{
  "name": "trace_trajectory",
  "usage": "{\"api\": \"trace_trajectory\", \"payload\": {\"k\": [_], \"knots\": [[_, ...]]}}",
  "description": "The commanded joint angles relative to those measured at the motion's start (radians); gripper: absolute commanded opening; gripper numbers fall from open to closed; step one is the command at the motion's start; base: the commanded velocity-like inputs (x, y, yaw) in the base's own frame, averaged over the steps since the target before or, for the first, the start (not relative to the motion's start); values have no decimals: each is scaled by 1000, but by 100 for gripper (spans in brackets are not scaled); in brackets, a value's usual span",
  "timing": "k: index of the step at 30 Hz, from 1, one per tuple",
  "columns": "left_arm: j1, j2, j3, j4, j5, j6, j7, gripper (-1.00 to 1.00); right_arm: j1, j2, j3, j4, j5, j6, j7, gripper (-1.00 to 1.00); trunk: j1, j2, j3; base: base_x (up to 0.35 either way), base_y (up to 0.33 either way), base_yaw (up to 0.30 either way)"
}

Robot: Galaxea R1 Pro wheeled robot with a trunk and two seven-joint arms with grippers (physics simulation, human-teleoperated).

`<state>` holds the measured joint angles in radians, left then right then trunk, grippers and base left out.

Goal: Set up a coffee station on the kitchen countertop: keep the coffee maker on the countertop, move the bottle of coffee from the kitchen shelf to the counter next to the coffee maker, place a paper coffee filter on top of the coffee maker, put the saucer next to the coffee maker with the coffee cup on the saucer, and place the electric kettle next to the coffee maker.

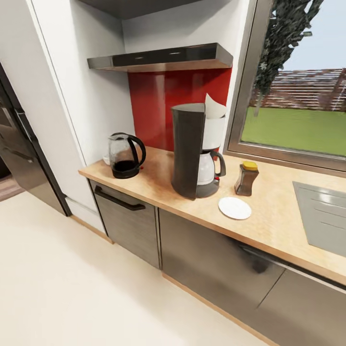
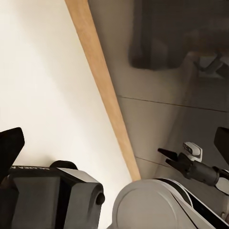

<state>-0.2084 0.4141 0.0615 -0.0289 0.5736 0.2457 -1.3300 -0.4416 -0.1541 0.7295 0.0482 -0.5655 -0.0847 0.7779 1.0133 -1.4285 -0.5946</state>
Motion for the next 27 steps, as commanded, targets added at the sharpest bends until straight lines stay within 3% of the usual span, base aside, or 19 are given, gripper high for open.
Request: {"api": "trace_trajectory", "payload": {"k": [1,18,27], "knots": [[0,0,6,0,-5,11,-3,100,-1,1,8,4,-5,-9,4,100,0,-1,-1,115,196,-170],[0,0,6,0,-5,10,-3,100,0,1,8,4,-5,-9,4,100,0,-1,3,13,25,-260],[0,0,6,0,-5,11,-3,100,0,2,10,4,-4,-10,3,100,0,-1,3,124,218,-52]]}}
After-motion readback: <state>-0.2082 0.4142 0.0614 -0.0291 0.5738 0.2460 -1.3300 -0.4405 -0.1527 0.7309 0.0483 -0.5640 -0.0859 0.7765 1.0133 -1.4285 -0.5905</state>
